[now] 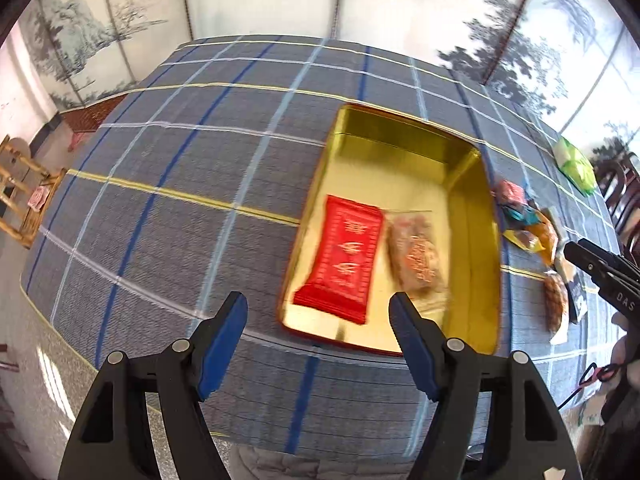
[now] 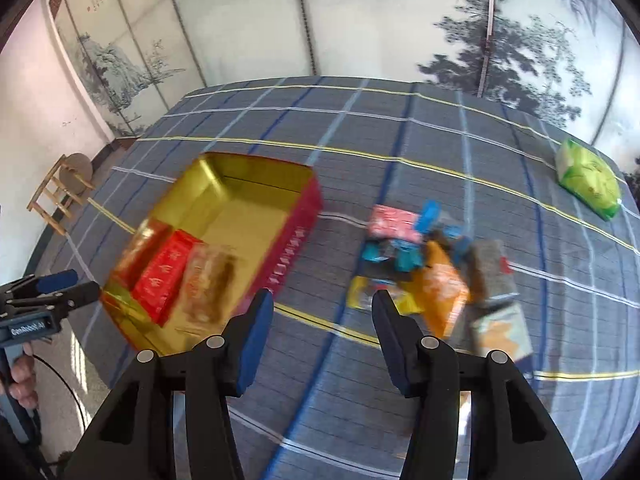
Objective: Organize snacks
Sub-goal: 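Grasp the blue soda cracker pack with the right tool, then grasp another clear snack bag with the left tool while the right tool holds the crackers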
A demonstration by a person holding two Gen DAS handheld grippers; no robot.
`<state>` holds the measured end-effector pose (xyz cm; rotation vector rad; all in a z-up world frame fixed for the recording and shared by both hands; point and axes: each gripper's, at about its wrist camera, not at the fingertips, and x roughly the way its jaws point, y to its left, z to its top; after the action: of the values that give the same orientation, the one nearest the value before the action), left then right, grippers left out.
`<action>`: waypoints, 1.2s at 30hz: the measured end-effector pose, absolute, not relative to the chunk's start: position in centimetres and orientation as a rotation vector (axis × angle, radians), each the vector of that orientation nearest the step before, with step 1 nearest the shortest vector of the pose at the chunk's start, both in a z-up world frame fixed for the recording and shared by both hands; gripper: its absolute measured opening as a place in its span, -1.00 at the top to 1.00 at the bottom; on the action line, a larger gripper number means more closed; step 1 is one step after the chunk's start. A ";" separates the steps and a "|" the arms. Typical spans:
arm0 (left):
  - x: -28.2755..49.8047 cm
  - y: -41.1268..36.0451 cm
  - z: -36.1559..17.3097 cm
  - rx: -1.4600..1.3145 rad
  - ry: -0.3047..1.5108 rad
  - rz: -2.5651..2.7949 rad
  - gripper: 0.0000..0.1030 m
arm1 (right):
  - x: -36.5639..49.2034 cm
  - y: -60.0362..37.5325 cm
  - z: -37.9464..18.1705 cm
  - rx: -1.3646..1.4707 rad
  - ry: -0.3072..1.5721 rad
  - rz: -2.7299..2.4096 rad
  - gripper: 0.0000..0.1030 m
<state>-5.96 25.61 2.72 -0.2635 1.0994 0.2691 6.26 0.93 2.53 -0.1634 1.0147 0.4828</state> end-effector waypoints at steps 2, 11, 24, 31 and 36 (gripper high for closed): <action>-5.4 24.4 2.8 -0.251 1.104 0.248 -0.36 | 7.1 -2.6 2.1 -0.166 1.028 0.431 -0.03; -3.2 18.8 2.9 -0.187 1.127 0.152 -0.36 | 8.9 -10.2 -1.5 -0.235 1.121 0.396 -0.18; -1.2 11.8 3.3 -0.119 1.153 0.041 -0.37 | 9.1 -9.9 -4.9 -0.264 1.107 0.420 -0.17; 0.2 7.6 1.9 -0.088 1.186 -0.022 -0.37 | 8.4 -10.2 -5.1 -0.281 1.048 0.405 0.00; 1.4 4.9 0.7 -0.074 1.221 -0.081 -0.37 | 9.0 -13.2 -5.1 -0.225 1.021 0.311 0.02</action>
<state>1.36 4.89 0.65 -0.0740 1.2209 -0.0807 8.96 -13.17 -5.10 -0.2249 1.0205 0.3113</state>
